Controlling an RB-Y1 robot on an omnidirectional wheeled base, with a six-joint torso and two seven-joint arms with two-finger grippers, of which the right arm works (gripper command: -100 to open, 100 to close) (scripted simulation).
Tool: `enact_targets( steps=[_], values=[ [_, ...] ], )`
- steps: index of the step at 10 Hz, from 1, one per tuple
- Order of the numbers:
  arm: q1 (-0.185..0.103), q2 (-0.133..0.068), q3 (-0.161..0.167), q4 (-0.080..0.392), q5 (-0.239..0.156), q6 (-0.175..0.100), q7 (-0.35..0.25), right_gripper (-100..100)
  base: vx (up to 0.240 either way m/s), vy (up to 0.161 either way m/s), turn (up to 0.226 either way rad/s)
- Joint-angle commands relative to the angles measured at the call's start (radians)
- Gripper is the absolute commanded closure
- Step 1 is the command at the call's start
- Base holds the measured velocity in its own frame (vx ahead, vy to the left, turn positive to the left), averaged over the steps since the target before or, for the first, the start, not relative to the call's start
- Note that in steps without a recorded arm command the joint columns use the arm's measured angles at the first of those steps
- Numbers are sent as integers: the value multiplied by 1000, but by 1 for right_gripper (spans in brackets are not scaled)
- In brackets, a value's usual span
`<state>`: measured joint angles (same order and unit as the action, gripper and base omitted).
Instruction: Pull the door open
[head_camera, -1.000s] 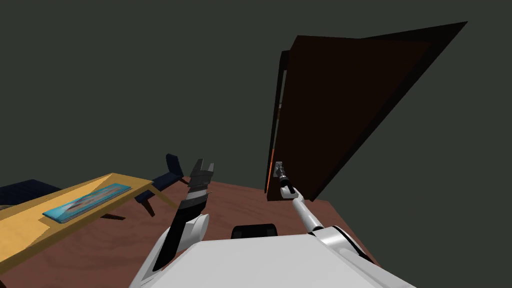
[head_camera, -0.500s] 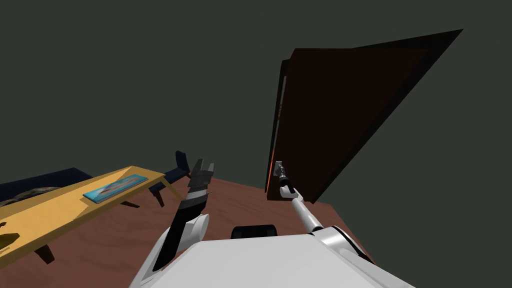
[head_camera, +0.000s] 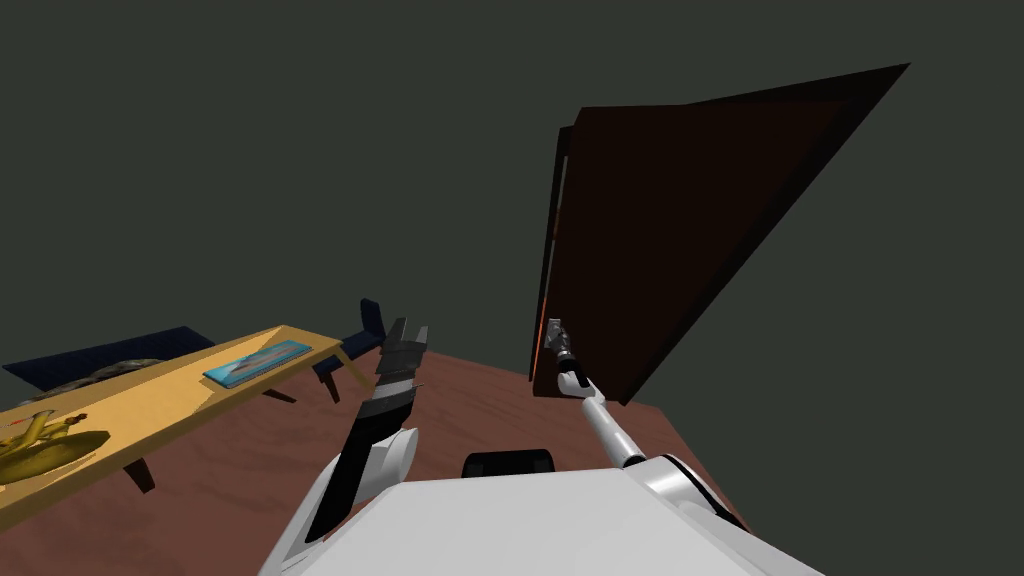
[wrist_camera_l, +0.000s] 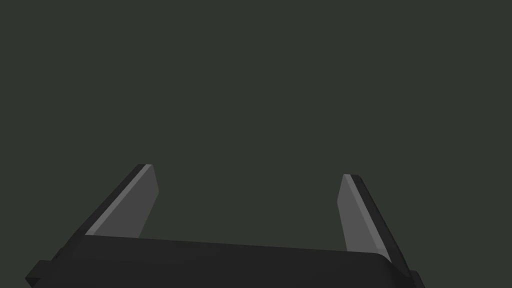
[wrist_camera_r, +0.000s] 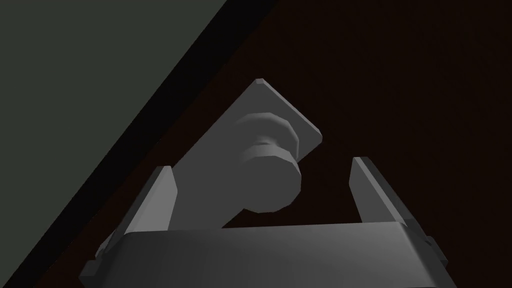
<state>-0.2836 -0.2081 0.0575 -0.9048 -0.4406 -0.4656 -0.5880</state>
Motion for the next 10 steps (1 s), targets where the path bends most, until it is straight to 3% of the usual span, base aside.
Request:
enact_targets(
  steps=[1, 2, 3, 5, 8, 10],
  values=[
    [2, 2, 2, -4, -17, 3, -36, -100, -58, -41, 27],
    [5, 5, 6, -11, -45, 8, -72, -100, -55, -31, 38],
    [5, 5, 6, -11, -45, 8, -77, -100, -45, -24, 19],
    [11, 13, 14, -25, -103, 16, -144, -100, -69, -44, 57],
    [14, 16, 18, -33, -132, 21, -200, -100, -60, -37, 30],
    [20, 23, 26, -46, -187, 29, -267, -100, -67, -34, 50]
  ],
)
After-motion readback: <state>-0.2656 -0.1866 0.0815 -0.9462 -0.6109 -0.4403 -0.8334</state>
